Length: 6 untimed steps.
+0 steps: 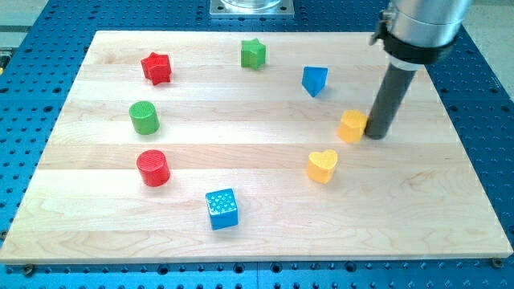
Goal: Move the hexagon to the top right of the cube
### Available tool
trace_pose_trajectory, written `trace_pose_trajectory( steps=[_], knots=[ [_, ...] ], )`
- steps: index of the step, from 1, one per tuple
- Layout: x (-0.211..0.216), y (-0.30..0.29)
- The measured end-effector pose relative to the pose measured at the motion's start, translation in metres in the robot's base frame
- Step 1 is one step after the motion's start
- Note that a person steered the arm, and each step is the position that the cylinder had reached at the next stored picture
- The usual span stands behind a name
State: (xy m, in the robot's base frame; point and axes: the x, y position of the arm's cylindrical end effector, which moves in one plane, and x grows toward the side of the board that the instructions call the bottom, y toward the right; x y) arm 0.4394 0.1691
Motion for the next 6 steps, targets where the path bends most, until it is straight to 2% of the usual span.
trace_pose_trajectory(
  steps=[1,2,3,6],
  knots=[
    [0.0,-0.02],
    [0.0,-0.015],
    [0.0,0.026],
    [0.03,0.024]
  ],
)
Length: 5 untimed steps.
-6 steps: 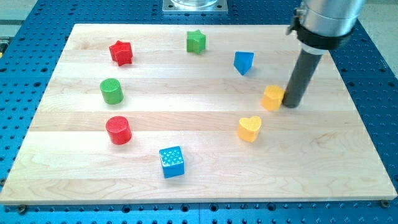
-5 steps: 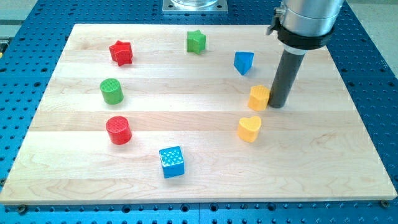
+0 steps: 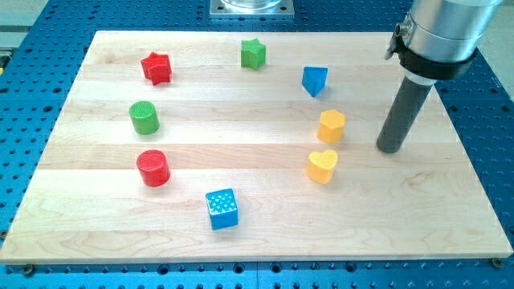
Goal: Move the hexagon to the top right of the cube
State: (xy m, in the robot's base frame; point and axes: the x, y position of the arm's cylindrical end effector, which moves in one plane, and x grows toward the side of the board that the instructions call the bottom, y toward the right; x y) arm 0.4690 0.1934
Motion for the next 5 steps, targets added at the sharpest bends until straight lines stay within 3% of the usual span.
trace_pose_trajectory(
  steps=[3,4,5],
  knots=[
    [0.032,-0.016],
    [0.046,-0.07],
    [0.036,-0.084]
  ],
)
